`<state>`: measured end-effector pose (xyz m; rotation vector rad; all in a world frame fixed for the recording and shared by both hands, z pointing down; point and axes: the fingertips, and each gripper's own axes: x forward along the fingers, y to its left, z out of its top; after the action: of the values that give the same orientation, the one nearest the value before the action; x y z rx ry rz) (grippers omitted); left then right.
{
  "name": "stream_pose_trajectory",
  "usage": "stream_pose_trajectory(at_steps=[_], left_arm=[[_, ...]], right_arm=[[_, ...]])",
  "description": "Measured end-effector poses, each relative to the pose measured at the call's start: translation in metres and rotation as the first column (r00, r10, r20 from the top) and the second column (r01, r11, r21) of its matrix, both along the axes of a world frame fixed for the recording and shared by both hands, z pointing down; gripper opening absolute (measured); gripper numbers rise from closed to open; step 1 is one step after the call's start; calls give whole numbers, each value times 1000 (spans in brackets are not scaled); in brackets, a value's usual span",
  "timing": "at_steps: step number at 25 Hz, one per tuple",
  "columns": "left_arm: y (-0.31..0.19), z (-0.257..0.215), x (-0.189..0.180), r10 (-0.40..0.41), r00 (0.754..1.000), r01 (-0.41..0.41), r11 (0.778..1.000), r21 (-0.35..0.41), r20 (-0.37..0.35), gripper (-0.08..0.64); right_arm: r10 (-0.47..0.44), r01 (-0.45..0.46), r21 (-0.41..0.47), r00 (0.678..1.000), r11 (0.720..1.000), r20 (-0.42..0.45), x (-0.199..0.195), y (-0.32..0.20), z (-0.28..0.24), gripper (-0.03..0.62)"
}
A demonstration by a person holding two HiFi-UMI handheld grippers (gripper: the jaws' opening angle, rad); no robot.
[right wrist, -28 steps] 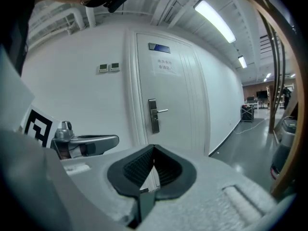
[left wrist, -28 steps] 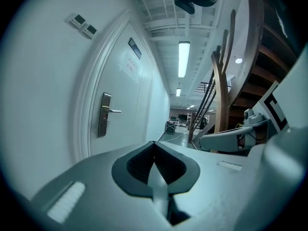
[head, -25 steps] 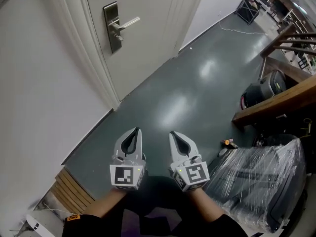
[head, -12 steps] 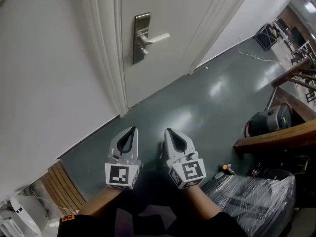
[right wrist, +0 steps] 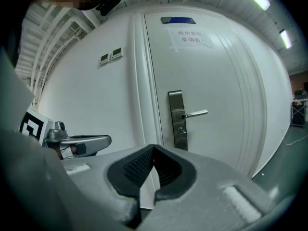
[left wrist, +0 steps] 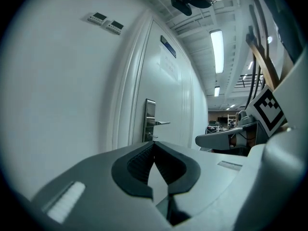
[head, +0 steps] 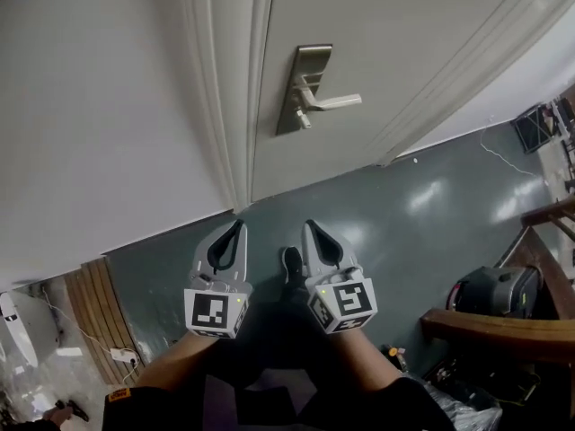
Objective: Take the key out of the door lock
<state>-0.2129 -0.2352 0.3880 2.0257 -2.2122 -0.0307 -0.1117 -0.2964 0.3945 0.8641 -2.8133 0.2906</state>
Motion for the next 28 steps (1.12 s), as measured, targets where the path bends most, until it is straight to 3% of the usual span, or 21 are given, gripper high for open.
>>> stream_pose_trajectory(at_steps=[7, 14, 15, 16, 18, 21, 24, 28], left_arm=[[-83, -5, -2, -143, 990, 143, 989, -28, 21, 17], [-152, 9, -11, -253, 965, 258, 963, -79, 69, 17], [-156, 12, -15, -268, 960, 274, 958, -84, 78, 18], [-161, 15, -18, -281, 956, 288, 954, -89, 84, 18], [-168, 19, -24, -303, 949, 311, 945, -103, 84, 66], [-172, 23, -34, -348, 933, 358, 926, -124, 96, 78], [-173, 28, -41, -381, 917, 395, 907, -144, 116, 78], [-176, 32, -45, -400, 907, 418, 894, -160, 129, 78]], right_arm=[[-165, 167, -72, 986, 983, 25, -15, -96, 5, -8], [-328, 333, -189, 943, 924, 58, -41, -168, 21, -6], [-345, 353, -217, 936, 910, 76, -45, -175, 24, 20], [-360, 372, -248, 928, 895, 94, -50, -181, 28, 89], [-383, 404, -308, 915, 862, 128, -60, -191, 36, 100], [-403, 445, -399, 895, 802, 190, -76, -201, 46, 100], [-392, 485, -508, 875, 712, 285, -91, -206, 54, 100], [-356, 544, -618, 839, 567, 412, -107, -210, 61, 104]])
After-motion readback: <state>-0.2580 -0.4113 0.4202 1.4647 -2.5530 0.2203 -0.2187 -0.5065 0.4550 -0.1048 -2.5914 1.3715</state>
